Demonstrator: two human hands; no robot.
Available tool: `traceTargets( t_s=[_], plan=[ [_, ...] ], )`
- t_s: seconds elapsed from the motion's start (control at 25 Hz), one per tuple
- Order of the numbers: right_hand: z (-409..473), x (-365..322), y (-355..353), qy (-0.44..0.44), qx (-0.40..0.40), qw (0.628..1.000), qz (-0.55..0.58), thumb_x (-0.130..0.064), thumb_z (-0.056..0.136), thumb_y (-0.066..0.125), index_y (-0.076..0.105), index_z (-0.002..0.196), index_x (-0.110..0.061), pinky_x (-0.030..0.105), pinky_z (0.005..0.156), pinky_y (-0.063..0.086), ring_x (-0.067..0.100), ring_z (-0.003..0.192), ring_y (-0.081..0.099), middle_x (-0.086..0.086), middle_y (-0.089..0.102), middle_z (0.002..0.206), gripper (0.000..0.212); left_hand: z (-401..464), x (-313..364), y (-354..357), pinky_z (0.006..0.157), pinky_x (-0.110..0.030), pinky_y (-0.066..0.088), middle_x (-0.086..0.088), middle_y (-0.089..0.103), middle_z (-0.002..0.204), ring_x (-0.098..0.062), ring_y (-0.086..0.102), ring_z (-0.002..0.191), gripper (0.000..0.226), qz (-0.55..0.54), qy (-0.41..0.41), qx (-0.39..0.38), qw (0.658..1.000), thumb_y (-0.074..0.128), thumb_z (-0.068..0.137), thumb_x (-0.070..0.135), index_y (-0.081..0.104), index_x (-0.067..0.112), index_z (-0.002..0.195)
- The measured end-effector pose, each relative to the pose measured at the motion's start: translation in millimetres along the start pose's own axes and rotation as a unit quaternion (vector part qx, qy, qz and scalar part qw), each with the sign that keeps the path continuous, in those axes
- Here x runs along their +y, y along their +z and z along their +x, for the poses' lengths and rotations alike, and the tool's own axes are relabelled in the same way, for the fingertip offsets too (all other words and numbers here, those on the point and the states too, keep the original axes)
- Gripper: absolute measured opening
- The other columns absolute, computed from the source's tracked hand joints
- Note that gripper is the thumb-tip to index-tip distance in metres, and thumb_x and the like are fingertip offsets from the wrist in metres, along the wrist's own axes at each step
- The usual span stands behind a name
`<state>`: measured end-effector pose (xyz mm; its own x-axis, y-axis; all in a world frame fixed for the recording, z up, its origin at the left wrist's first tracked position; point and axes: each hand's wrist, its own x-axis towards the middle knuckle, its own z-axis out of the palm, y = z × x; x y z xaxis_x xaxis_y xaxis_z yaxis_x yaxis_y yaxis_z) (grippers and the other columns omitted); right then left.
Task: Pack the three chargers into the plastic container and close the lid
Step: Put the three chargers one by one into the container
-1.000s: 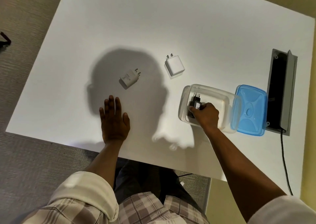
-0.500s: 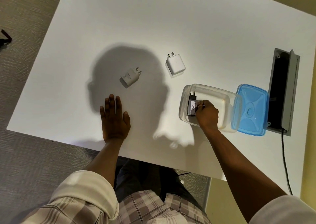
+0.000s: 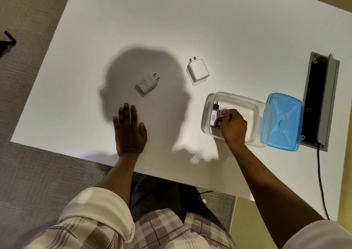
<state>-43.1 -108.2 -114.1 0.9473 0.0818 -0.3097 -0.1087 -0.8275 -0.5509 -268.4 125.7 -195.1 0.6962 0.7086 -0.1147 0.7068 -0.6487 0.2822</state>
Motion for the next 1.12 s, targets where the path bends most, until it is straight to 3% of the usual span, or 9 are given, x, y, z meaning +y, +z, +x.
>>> traceTargets(
  t_s=[0.2, 0.32, 0.44, 0.56, 0.64, 0.72, 0.84, 0.92, 1.12],
  plan=[
    [-1, 1, 1, -0.006, 0.057, 0.998, 0.010, -0.016, 0.088, 0.042, 0.065, 0.097, -0.019, 0.028, 0.072, 0.047, 0.025, 0.083, 0.068, 0.004, 0.075, 0.093, 0.024, 0, 0, 0, 0.128, -0.049, 0.008, -0.010, 0.012, 0.169, -0.029, 0.010, 0.157, 0.069, 0.000, 0.001, 0.000, 1.000, 0.037, 0.098, 0.033, 0.013, 0.015, 0.160],
    [-5, -11, -3, -0.048, 0.152, 0.984, 0.073, -0.009, 0.089, 0.044, 0.066, 0.096, -0.013, 0.023, 0.071, 0.044, 0.023, 0.082, 0.067, 0.003, 0.072, 0.092, 0.023, -1, 0, 0, 0.128, -0.048, 0.007, -0.010, 0.012, 0.169, -0.028, 0.010, 0.157, 0.069, -0.001, -0.001, 0.001, 1.000, 0.036, 0.098, 0.034, 0.013, 0.015, 0.160],
    [-8, -39, -10, -0.107, 0.168, 0.965, 0.168, -0.007, 0.088, 0.043, 0.064, 0.092, -0.017, 0.025, 0.072, 0.050, 0.018, 0.081, 0.066, -0.001, 0.069, 0.088, 0.024, 0, -1, 1, 0.128, -0.047, 0.006, -0.009, 0.011, 0.169, -0.027, 0.009, 0.157, 0.068, 0.000, 0.000, 0.003, 1.000, 0.034, 0.099, 0.035, 0.012, 0.016, 0.160],
    [-9, -81, 1, -0.175, 0.122, 0.955, 0.206, -0.005, 0.085, 0.043, 0.062, 0.089, -0.021, 0.026, 0.069, 0.050, 0.011, 0.075, 0.063, -0.009, 0.065, 0.081, 0.026, -1, 0, 1, 0.128, -0.047, 0.006, -0.008, 0.010, 0.169, -0.027, 0.008, 0.157, 0.068, -0.002, -0.004, 0.004, 1.000, 0.034, 0.099, 0.036, 0.012, 0.017, 0.160],
    [-10, -112, 23, -0.186, 0.057, 0.964, 0.184, -0.005, 0.085, 0.045, 0.064, 0.091, -0.018, 0.029, 0.066, 0.050, 0.016, 0.071, 0.064, -0.008, 0.065, 0.077, 0.024, 0, -1, 1, 0.128, -0.047, 0.006, -0.008, 0.011, 0.169, -0.027, 0.010, 0.157, 0.068, -0.006, -0.005, 0.005, 1.000, 0.035, 0.098, 0.035, 0.012, 0.017, 0.160],
    [-12, -137, 53, -0.165, -0.059, 0.979, 0.108, -0.010, 0.087, 0.051, 0.063, 0.103, -0.013, 0.034, 0.071, 0.054, 0.024, 0.073, 0.068, -0.003, 0.066, 0.077, 0.020, -1, 0, 0, 0.128, -0.049, 0.008, -0.009, 0.011, 0.169, -0.028, 0.010, 0.157, 0.068, -0.003, -0.002, 0.003, 1.000, 0.034, 0.098, 0.035, 0.012, 0.017, 0.160],
    [-22, -167, 95, -0.116, -0.242, 0.963, 0.001, -0.022, 0.088, 0.059, 0.045, 0.129, -0.011, 0.043, 0.087, 0.055, 0.031, 0.094, 0.069, 0.013, 0.071, 0.100, 0.045, 0, 0, 0, 0.128, -0.050, 0.009, -0.009, 0.011, 0.169, -0.028, 0.009, 0.157, 0.068, 0.007, -0.002, 0.003, 1.000, 0.032, 0.099, 0.037, 0.010, 0.017, 0.160],
    [-26, -182, 114, -0.117, -0.260, 0.957, -0.047, -0.031, 0.086, 0.064, 0.035, 0.135, -0.011, 0.045, 0.087, 0.054, 0.035, 0.107, 0.064, 0.017, 0.064, 0.121, 0.060, 0, -1, 0, 0.128, -0.049, 0.008, -0.009, 0.011, 0.169, -0.029, 0.010, 0.157, 0.067, 0.010, 0.000, 0.002, 1.000, 0.030, 0.100, 0.039, 0.012, 0.017, 0.160],
    [-27, -210, 141, -0.116, -0.211, 0.964, -0.115, -0.056, 0.081, 0.061, 0.026, 0.140, -0.010, 0.037, 0.078, 0.045, 0.037, 0.108, 0.062, 0.014, 0.063, 0.121, 0.083, 1, -2, 2, 0.127, -0.052, 0.013, -0.010, 0.017, 0.168, -0.030, 0.014, 0.156, 0.065, -0.004, -0.002, 0.005, 1.000, 0.019, 0.101, 0.045, 0.018, 0.016, 0.160]
  ],
)
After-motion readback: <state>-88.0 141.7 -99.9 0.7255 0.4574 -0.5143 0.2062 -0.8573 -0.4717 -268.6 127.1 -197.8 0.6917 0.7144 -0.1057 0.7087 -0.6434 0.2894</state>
